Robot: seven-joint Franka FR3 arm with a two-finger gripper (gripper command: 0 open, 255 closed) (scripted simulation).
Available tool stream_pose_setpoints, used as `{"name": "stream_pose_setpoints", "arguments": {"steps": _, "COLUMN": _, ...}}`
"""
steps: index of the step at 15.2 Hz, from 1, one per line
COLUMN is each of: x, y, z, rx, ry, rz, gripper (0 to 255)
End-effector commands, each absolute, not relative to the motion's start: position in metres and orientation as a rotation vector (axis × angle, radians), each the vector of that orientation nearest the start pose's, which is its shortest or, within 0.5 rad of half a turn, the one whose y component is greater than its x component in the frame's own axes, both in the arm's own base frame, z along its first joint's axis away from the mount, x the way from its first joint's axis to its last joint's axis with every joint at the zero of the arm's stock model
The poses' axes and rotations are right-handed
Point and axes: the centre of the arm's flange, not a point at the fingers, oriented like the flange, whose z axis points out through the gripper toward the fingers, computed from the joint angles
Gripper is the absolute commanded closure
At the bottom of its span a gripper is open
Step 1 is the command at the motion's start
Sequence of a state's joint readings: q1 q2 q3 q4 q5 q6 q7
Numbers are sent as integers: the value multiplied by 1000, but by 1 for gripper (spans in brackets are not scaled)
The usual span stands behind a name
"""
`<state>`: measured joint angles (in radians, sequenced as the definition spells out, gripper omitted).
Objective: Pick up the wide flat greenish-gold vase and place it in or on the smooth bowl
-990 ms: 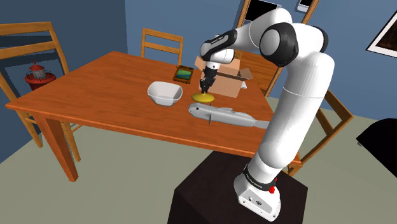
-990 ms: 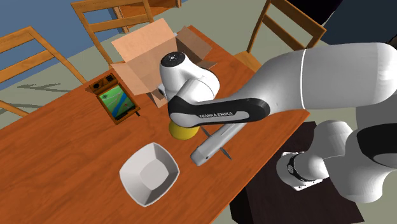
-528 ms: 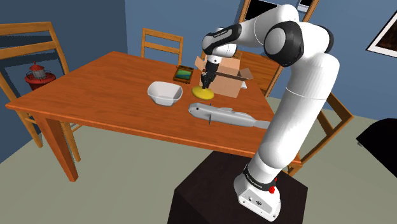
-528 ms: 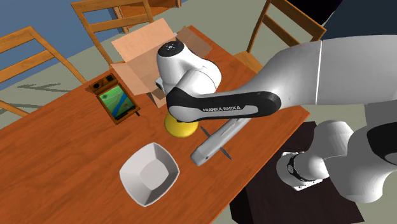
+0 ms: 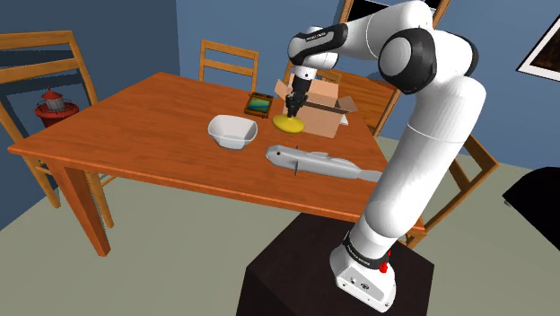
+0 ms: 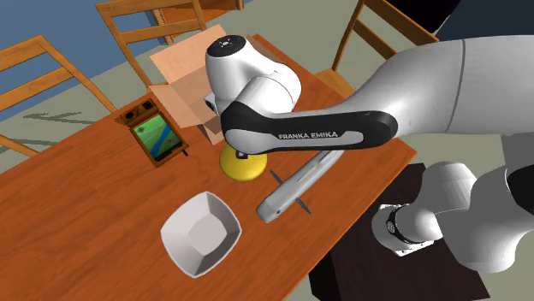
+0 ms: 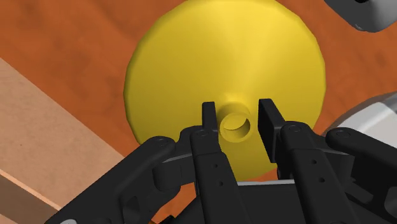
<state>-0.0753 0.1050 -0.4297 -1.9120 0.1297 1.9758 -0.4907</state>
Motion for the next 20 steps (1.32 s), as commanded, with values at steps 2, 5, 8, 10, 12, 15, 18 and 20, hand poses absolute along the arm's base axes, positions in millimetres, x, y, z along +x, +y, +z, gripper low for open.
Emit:
{"name": "stream_pose_setpoints", "arguments": {"steps": 2, "x": 515, "y": -268, "z": 459, "rx": -3060, "ry": 101, "rz": -13, "gripper": 255}}
{"name": "stream_pose_setpoints", "arguments": {"steps": 5, "x": 515, "y": -268, "z": 475, "rx": -3060, "ry": 101, "rz": -13, "gripper": 255}}
{"name": "stream_pose_setpoints", "arguments": {"steps": 8, "x": 515, "y": -268, "z": 491, "rx": -3060, "ry": 101, "rz": -13, "gripper": 255}}
{"name": "stream_pose_setpoints", "arguments": {"steps": 10, "x": 515, "y": -268, "z": 501, "rx": -3060, "ry": 101, "rz": -13, "gripper": 255}}
{"name": "stream_pose_setpoints", "arguments": {"steps": 12, "x": 515, "y": -268, "z": 512, "rx": -3060, "ry": 101, "rz": -13, "gripper": 255}}
{"name": "stream_pose_setpoints", "arguments": {"steps": 15, "x": 522, "y": -258, "z": 523, "rx": -3060, "ry": 101, "rz": -13, "gripper": 255}}
{"name": "stream_pose_setpoints", "arguments": {"steps": 18, "x": 546, "y": -227, "z": 530, "rx": -3060, "ry": 101, "rz": -13, "gripper": 255}}
{"name": "stream_pose_setpoints", "arguments": {"steps": 20, "x": 561, "y": -206, "z": 535, "rx": -3060, "ry": 101, "rz": -13, "gripper": 255}}
